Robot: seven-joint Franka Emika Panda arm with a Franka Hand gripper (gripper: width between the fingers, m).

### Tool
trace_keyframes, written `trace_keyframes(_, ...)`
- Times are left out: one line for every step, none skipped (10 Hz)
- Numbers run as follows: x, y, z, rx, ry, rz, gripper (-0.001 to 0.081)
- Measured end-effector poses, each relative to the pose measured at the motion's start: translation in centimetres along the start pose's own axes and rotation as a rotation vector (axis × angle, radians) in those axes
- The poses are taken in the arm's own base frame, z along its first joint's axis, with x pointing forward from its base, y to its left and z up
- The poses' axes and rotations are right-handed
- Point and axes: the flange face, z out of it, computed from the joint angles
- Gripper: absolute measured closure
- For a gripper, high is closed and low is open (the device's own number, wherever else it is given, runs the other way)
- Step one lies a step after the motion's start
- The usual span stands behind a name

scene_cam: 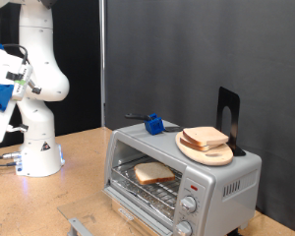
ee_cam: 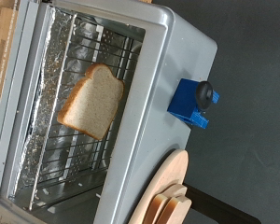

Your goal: Make a piece of toast with the oven

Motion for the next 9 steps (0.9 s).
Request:
trace_keyframes(-0.2, 0.0, 0.0, 0.015, -0.015, 0.005, -0.0002)
trace_keyframes(-0.5, 0.1, -0.3, 0.06, -0.027, 0.012, -0.0002)
trace_keyframes(-0.5, 0.6, -1.1, 0.124, -0.023, 0.019, -0.0002)
trace_keyframes(-0.1, 1.6, -2.0, 0.173, -0.005, 0.03, -0.0002)
trace_keyframes(0.8, 2.9, -2.6, 0.192, 0.024, 0.039, -0.0002)
trace_keyframes(1.9, 4.3, -2.8, 0.179, 0.051, 0.059, -0.0002)
trace_keyframes(2.9, 5.8, -2.6, 0.143, 0.068, 0.083, -0.0002)
trace_keyframes(3.9, 7.2, -2.1, 0.1, 0.066, 0.106, -0.0002)
trace_keyframes(5.0, 8.3, -1.5, 0.078, 0.058, 0.119, -0.0002)
